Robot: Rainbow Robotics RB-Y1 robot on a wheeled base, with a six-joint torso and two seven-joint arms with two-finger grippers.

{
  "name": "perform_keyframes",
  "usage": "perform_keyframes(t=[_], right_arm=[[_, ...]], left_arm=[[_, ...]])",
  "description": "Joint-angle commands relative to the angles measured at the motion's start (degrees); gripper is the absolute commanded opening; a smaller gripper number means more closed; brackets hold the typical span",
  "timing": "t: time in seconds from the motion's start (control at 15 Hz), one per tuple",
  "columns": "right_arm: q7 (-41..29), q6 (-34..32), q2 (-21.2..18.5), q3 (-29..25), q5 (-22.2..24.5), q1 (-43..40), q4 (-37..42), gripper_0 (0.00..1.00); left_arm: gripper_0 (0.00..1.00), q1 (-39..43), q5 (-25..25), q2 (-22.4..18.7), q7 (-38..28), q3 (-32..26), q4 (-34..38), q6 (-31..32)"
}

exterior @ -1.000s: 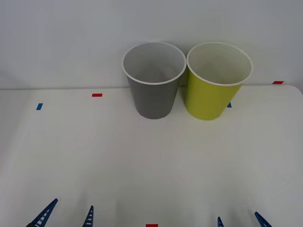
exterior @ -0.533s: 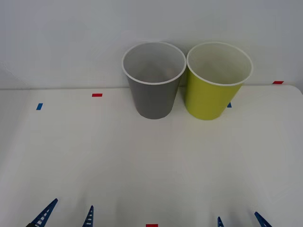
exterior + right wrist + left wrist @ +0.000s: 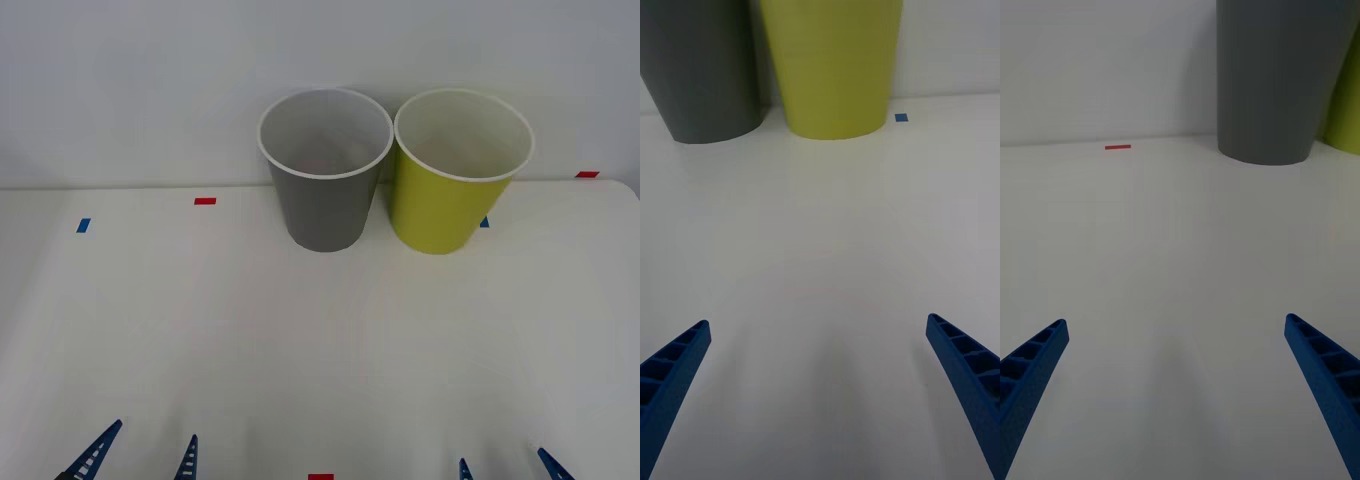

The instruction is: Put cans in the gray bin and PET bottles in the light green bin.

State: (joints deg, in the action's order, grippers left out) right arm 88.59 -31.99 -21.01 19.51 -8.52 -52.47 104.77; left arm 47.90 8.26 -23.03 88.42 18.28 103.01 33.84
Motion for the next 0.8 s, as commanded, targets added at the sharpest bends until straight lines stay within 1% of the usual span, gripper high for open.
perform_keyframes(t=[0.07, 0.8], right_arm=[[0.0, 0.0, 0.0, 0.0, 0.0, 0.0, 0.0, 1.0], [0.0, 0.0, 0.0, 0.0, 0.0, 0.0, 0.0, 1.0]], left_arm=[[1.0, 0.0, 0.0, 0.0, 0.0, 0.0, 0.0, 0.0], [1.0, 0.0, 0.0, 0.0, 0.0, 0.0, 0.0, 0.0]])
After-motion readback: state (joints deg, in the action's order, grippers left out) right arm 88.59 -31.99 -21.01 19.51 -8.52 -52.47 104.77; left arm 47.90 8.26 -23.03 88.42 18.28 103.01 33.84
